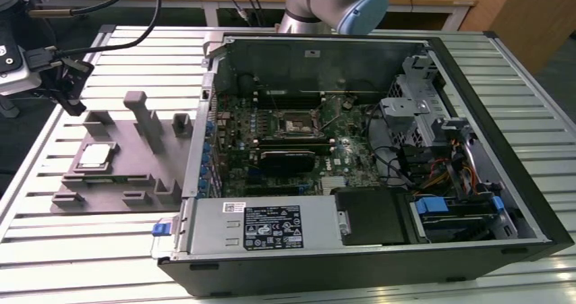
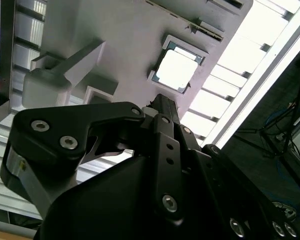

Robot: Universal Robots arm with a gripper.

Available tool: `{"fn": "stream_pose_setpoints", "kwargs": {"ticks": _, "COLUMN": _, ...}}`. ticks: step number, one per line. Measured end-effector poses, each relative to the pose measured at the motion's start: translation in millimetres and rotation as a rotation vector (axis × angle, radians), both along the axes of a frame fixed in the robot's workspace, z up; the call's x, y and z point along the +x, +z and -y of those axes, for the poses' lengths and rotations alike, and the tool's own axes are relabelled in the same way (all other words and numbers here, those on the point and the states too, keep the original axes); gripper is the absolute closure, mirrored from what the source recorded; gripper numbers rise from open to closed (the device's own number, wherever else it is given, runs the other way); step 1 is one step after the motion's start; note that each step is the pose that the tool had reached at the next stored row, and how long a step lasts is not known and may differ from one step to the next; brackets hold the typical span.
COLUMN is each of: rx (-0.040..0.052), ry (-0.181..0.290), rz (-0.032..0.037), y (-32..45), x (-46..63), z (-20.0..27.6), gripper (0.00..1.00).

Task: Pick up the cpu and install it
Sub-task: 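Pick up the cpu and move it towards the insertion slot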

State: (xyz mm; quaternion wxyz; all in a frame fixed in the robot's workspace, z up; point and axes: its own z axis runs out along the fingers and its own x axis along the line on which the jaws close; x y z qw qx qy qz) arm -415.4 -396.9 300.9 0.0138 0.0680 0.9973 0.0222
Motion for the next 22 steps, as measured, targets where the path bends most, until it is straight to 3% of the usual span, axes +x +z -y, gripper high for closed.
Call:
{"fn": "stream_pose_setpoints", "kwargs": {"ticks": 10, "rx": 0.0001, "ry": 0.000, "rz": 0.0001, "y": -6.0, "x": -9.6, "z": 0.0, "gripper": 0.89}}
{"fn": "stream_pose_setpoints", "kwargs": {"ticks": 22, "rx": 0.0001, "ry": 0.000, "rz": 0.0001, "y": -20.4, "x": -16.9, "z": 0.0, "gripper": 0.89}}
